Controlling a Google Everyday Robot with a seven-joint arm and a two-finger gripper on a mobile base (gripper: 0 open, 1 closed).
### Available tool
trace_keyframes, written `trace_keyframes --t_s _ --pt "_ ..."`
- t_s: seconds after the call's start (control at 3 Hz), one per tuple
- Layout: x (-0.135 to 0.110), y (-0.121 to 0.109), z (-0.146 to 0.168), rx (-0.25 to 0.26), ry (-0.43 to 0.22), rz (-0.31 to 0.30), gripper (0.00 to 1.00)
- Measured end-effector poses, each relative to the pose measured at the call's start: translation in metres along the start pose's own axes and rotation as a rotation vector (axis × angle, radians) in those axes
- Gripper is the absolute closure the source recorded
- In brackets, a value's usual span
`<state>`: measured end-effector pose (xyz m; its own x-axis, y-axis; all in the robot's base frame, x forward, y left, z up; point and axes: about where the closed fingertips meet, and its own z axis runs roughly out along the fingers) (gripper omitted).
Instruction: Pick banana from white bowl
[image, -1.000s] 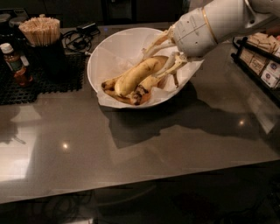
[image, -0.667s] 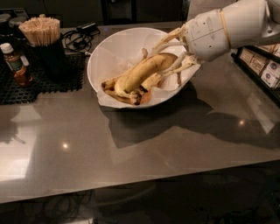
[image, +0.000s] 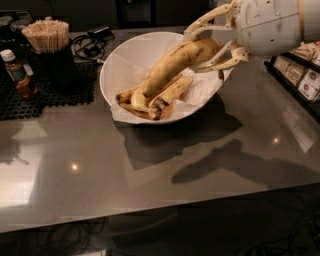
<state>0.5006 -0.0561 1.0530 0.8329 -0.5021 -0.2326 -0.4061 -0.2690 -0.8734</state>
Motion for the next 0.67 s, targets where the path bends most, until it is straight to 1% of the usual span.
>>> trace_keyframes --t_s 0.33,0.67 --pt "-0.0333 -0.0166 -0.0309 0.045 0.079 -0.075 1.0" --pt "-0.0334 -0.0166 -0.0309 0.045 0.079 -0.075 1.0"
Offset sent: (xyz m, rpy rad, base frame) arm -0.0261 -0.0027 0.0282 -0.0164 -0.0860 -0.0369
